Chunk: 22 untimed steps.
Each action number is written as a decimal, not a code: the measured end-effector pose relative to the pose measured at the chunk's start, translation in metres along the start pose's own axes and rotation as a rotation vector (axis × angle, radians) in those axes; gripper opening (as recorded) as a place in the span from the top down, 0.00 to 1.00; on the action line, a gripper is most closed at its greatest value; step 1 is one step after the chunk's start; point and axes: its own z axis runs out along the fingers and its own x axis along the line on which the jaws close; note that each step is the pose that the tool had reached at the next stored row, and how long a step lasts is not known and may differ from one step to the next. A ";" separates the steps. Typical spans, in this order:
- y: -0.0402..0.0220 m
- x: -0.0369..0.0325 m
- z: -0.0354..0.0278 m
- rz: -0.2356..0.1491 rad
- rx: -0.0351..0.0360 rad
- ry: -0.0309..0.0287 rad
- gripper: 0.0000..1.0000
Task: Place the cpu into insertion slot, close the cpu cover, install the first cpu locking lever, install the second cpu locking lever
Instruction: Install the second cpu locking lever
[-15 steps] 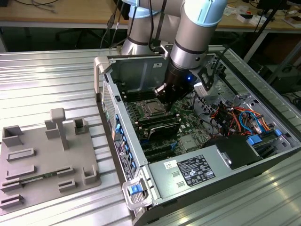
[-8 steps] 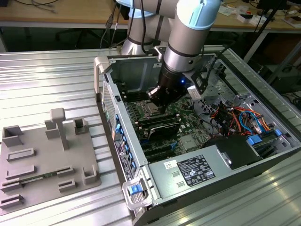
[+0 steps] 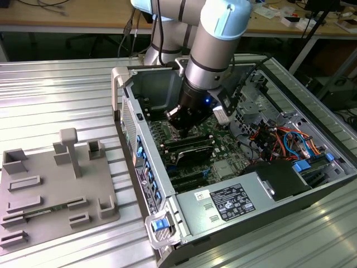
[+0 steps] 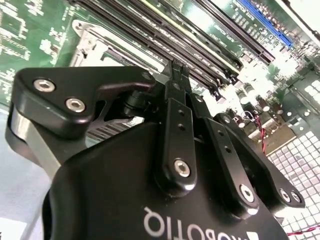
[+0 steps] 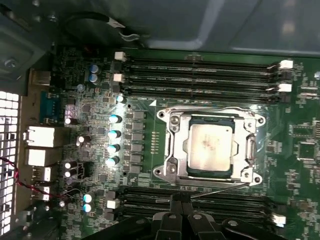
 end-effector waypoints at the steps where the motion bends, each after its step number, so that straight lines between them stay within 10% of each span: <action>1: 0.0000 0.0010 0.0015 0.000 0.0000 0.0001 0.89; 7: -0.0001 0.0024 0.0058 0.000 -0.0276 -0.0019 0.89; 16: -0.0037 0.0057 0.0100 0.000 -0.0309 -0.0019 0.89; 22: -0.0050 0.0085 0.0133 -0.001 -0.0559 -0.0036 0.89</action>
